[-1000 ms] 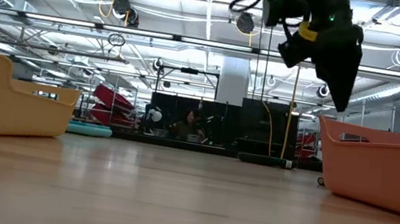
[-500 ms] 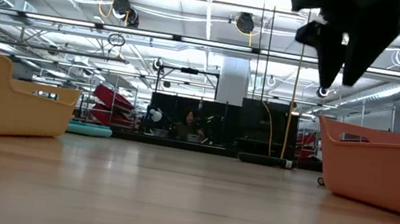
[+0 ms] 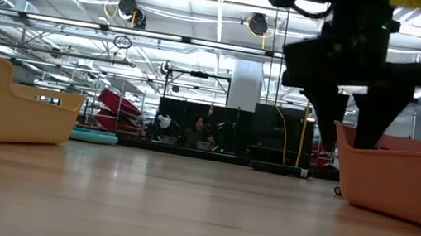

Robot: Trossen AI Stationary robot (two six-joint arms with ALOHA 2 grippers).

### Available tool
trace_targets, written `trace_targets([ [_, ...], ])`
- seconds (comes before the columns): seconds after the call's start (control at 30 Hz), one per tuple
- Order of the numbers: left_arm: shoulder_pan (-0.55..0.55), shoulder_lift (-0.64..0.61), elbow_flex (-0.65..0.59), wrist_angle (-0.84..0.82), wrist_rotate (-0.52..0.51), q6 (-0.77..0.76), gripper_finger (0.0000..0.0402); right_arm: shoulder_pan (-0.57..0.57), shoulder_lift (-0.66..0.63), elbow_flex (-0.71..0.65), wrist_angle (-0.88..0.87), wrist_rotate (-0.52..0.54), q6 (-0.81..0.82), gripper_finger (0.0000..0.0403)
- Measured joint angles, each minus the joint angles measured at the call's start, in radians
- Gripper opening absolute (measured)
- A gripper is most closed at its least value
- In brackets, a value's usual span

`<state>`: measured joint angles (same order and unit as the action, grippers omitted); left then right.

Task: Sort batteries
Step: Move the orange bin to the center of the table

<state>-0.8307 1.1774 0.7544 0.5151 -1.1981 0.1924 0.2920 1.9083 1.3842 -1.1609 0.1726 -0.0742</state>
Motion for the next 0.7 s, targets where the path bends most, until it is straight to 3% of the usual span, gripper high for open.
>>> trace_targets([
  [0.33, 0.0, 0.0, 0.0, 0.0, 0.0, 0.004, 0.0214, -0.033, 0.003, 0.086, 0.161, -0.074, 0.101, 0.0141],
  [0.53, 0.0, 0.0, 0.0, 0.0, 0.0, 0.004, 0.0214, -0.057, 0.002, 0.089, 0.081, -0.079, 0.118, 0.011],
  [0.7, -0.001, 0.0, 0.0, -0.001, 0.0, 0.005, 0.0214, -0.037, -0.001, 0.094, -0.008, -0.093, 0.114, 0.011],
])
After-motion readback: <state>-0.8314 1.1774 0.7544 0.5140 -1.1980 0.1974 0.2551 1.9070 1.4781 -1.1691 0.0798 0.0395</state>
